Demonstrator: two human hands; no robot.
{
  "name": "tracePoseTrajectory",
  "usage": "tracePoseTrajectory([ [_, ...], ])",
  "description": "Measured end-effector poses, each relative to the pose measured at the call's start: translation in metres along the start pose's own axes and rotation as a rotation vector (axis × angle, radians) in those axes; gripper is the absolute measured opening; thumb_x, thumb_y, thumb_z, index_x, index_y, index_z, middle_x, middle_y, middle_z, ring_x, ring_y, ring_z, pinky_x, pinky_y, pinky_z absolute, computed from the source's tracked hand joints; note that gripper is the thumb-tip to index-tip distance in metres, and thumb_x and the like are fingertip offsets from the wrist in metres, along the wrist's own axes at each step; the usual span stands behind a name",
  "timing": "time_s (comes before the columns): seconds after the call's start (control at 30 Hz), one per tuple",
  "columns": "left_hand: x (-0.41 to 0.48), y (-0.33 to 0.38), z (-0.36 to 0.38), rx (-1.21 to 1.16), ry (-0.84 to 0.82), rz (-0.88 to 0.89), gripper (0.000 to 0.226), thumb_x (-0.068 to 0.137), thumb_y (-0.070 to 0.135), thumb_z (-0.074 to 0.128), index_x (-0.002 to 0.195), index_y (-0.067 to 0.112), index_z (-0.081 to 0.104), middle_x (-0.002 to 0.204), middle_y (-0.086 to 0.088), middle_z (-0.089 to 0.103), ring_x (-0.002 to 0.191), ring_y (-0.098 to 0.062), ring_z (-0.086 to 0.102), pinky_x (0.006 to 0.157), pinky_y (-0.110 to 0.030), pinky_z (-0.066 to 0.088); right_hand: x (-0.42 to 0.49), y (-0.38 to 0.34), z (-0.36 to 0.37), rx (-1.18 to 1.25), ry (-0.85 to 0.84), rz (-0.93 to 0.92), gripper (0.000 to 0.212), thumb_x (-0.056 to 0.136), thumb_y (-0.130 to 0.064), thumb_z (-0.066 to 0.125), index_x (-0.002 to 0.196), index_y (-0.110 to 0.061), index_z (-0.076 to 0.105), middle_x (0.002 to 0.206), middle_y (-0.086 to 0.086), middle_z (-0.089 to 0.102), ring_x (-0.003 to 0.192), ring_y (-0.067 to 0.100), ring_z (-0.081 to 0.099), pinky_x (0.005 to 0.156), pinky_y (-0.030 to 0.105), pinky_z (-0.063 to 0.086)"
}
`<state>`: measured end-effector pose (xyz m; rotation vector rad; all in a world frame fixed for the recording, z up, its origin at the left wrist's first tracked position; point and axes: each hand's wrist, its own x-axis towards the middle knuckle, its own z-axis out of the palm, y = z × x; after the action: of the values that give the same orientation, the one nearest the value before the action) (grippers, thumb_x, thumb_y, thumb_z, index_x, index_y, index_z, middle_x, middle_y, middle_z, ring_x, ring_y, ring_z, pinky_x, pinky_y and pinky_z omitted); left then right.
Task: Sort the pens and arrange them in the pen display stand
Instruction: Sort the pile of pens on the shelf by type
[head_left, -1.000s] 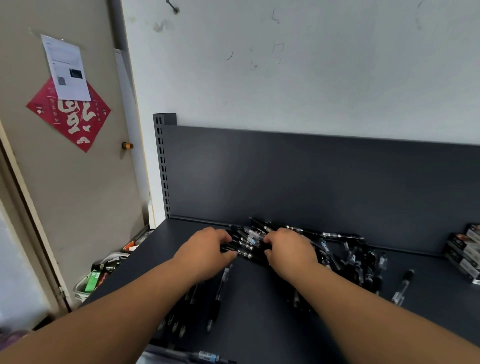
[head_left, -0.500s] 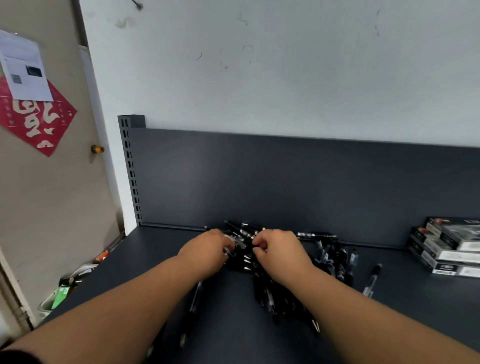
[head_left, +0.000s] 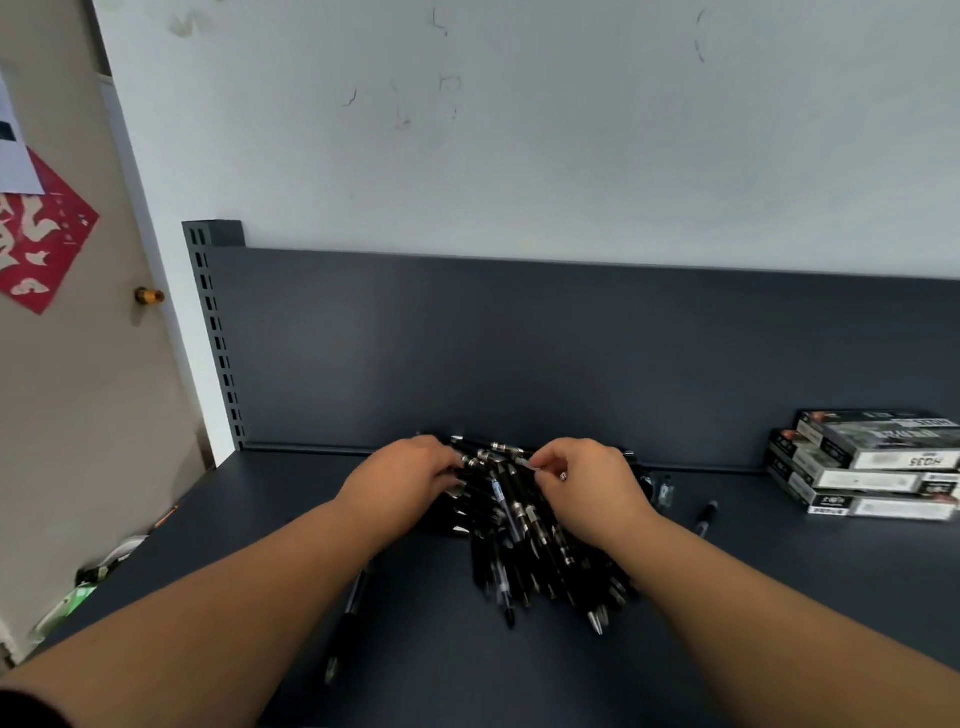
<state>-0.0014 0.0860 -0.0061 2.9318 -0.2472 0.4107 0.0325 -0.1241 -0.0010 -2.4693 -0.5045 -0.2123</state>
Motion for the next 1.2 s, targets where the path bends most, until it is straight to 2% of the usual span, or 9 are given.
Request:
tracePoseTrajectory([
  [0.17,-0.007,0.021,-0.005,-0.145,0.28,0.093,0.023,0.094,0.032,0.057,0.114,0.028,0.067,0.107,0.008,0.065,0.102,-0.013,0.058,0.087,-0.031,0.048,-0.008,-0.004,0.003,-0.11,-0.064,-0.034,0.014,0.082,-0.04,0.069,0.093,-0.032,0.069,0.078,-0.016,0.058,0.083,0.007,0.058,0.076,0.027,0.051],
  [0.23,-0.008,0.026,-0.005,-0.26,0.354,0.105,0.022,0.092,0.025,0.061,0.112,0.024,0.069,0.101,0.008,0.066,0.094,-0.009,0.06,0.086,-0.023,0.048,-0.01,-0.008,0.008,-0.168,-0.091,-0.069,0.02,0.084,-0.042,0.066,0.102,-0.033,0.069,0.09,-0.015,0.052,0.095,0.01,0.056,0.08,0.027,0.048],
  [0.3,-0.01,0.03,-0.008,-0.369,0.402,0.081,0.023,0.091,0.017,0.063,0.113,0.022,0.07,0.096,0.012,0.062,0.086,0.001,0.057,0.082,-0.004,0.04,-0.009,-0.011,0.011,-0.214,-0.135,-0.079,0.027,0.087,-0.044,0.063,0.111,-0.034,0.068,0.108,-0.007,0.049,0.105,0.015,0.055,0.083,0.027,0.045],
  [0.4,-0.012,0.034,-0.01,-0.436,0.409,0.014,0.032,0.091,0.009,0.061,0.119,0.022,0.066,0.1,0.012,0.061,0.085,0.005,0.055,0.079,0.004,0.035,-0.003,-0.016,0.016,-0.264,-0.166,-0.06,0.034,0.088,-0.049,0.06,0.118,-0.035,0.064,0.121,-0.002,0.045,0.116,0.019,0.048,0.09,0.032,0.044],
  [0.5,-0.014,0.034,-0.009,-0.5,0.407,-0.057,0.034,0.091,0.009,0.062,0.122,0.023,0.064,0.103,0.011,0.065,0.086,0.005,0.057,0.079,0.004,0.036,0.004,-0.021,0.021,-0.316,-0.158,-0.041,0.039,0.088,-0.053,0.058,0.121,-0.033,0.063,0.127,0.0,0.044,0.122,0.021,0.041,0.097,0.036,0.041],
  [0.63,-0.016,0.033,-0.007,-0.632,0.424,-0.127,0.033,0.088,0.012,0.065,0.118,0.026,0.064,0.093,0.018,0.066,0.083,0.007,0.06,0.079,-0.004,0.043,0.009,-0.024,0.026,-0.372,-0.149,0.01,0.046,0.087,-0.06,0.054,0.119,-0.028,0.065,0.124,0.001,0.045,0.121,0.022,0.041,0.097,0.036,0.04],
  [0.8,-0.017,0.032,-0.006,-0.713,0.458,-0.158,0.029,0.086,0.01,0.069,0.107,0.029,0.064,0.091,0.017,0.068,0.086,0.007,0.062,0.078,-0.003,0.044,0.013,-0.023,0.033,-0.385,-0.114,0.041,0.038,0.088,-0.054,0.055,0.104,-0.023,0.07,0.119,0.0,0.048,0.116,0.022,0.044,0.097,0.037,0.041],
  [1.1,-0.016,0.038,-0.009,-0.759,0.445,-0.163,0.023,0.087,0.01,0.068,0.099,0.029,0.065,0.092,0.017,0.07,0.085,0.011,0.062,0.074,-0.002,0.044,0.007,-0.021,0.038,-0.428,-0.131,-0.013,0.039,0.087,-0.056,0.056,0.105,-0.024,0.069,0.132,-0.005,0.043,0.124,0.019,0.037,0.104,0.039,0.031],
  [1.2,-0.017,0.039,-0.009,-0.773,0.466,-0.166,0.023,0.087,0.009,0.067,0.099,0.028,0.066,0.092,0.016,0.07,0.086,0.01,0.062,0.075,-0.002,0.044,0.004,-0.019,0.041,-0.28,-0.079,-0.014,0.029,0.089,-0.049,0.057,0.099,-0.027,0.071,0.135,-0.008,0.044,0.126,0.017,0.037,0.104,0.036,0.029],
])
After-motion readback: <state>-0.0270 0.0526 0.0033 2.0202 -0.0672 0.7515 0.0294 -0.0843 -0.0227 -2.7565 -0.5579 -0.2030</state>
